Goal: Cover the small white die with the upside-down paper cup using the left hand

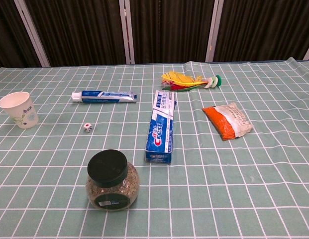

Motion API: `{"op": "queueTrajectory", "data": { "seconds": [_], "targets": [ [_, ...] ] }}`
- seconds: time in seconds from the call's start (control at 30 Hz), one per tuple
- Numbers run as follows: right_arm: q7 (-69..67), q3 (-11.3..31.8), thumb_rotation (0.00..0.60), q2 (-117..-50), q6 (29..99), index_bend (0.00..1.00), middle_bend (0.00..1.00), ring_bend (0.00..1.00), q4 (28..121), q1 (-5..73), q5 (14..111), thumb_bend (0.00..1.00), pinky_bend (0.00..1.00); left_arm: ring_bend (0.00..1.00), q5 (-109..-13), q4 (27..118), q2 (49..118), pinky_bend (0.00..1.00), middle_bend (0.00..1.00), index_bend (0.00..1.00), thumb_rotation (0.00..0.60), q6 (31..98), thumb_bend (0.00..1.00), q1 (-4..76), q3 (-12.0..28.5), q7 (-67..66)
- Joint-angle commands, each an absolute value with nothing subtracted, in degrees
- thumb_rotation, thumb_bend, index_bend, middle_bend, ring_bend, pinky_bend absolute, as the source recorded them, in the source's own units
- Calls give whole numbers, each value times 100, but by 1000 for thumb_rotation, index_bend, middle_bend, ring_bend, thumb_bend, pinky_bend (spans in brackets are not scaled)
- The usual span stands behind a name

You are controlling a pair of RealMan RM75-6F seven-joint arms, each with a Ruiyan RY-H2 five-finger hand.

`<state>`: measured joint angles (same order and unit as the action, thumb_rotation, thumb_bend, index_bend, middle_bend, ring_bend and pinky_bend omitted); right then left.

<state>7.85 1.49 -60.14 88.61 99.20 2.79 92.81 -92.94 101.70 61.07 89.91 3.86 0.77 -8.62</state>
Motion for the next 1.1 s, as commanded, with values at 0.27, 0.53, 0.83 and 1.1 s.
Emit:
{"op": "queueTrajectory", "data": {
  "seconds": [0.27, 0.53, 0.83, 1.1],
  "targets": [
    [750, 147, 600, -6057, 8896, 146, 0, 0, 9892, 277, 9351, 0, 0, 0, -9182, 10179, 6086, 0, 0, 0, 600, 8806, 0, 459, 96, -791],
    [747, 227, 600, -6037, 8734, 68, 0, 0, 9936, 343, 9134, 0, 0, 0, -8819, 9459, 6677, 0, 0, 0, 600, 7608, 0, 1341, 480, -1492],
    [794, 419, 600, -6090, 8530, 50, 0, 0, 9794, 432, 8654, 0, 0, 0, -8442, 7830, 7738, 0, 0, 0, 600, 6076, 0, 2625, 787, -3323],
    [786, 498, 600, -6114, 8427, 57, 0, 0, 9717, 455, 8384, 0, 0, 0, -8214, 6568, 8482, 0, 0, 75, 600, 5584, 0, 3085, 766, -4051]
  ]
}}
